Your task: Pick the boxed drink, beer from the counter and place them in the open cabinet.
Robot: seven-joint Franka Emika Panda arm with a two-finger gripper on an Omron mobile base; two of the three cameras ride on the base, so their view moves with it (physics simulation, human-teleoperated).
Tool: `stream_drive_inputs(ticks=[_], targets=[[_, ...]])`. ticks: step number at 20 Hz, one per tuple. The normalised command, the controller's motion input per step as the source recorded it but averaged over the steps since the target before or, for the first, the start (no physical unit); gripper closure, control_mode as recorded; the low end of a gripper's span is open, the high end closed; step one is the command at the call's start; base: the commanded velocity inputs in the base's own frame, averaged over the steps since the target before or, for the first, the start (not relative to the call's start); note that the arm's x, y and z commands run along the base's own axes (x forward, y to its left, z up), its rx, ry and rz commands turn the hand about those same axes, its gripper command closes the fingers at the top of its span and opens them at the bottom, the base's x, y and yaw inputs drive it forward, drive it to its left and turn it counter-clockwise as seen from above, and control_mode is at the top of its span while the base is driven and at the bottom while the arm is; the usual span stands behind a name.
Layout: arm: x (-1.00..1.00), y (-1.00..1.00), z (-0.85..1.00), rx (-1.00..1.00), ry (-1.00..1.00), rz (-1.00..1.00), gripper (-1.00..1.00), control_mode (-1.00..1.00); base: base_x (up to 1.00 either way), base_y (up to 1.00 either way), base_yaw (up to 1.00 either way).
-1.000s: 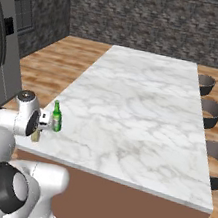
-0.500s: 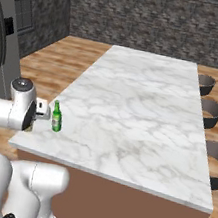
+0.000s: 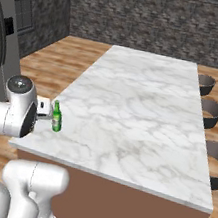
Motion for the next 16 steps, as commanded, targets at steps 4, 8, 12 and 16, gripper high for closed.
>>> stream_drive_inputs(ticks=[4,8,12,16], targets=[[-0.76,-0.5,0.33,0.0,-0.14,0.0,1.0,-1.0,0.0,0.0,0.0],[-0.72,-0.33,0.28,0.0,-0.18,0.0,1.0,-1.0,0.0,0.0,0.0],[-0.81,-0.46,0.02,0.0,-0.2,0.0,1.0,-1.0,0.0,0.0,0.0],[-0.64,-0.29,0.0,0.0,-0.18,0.0,1.0,-1.0,0.0,0.0,0.0]])
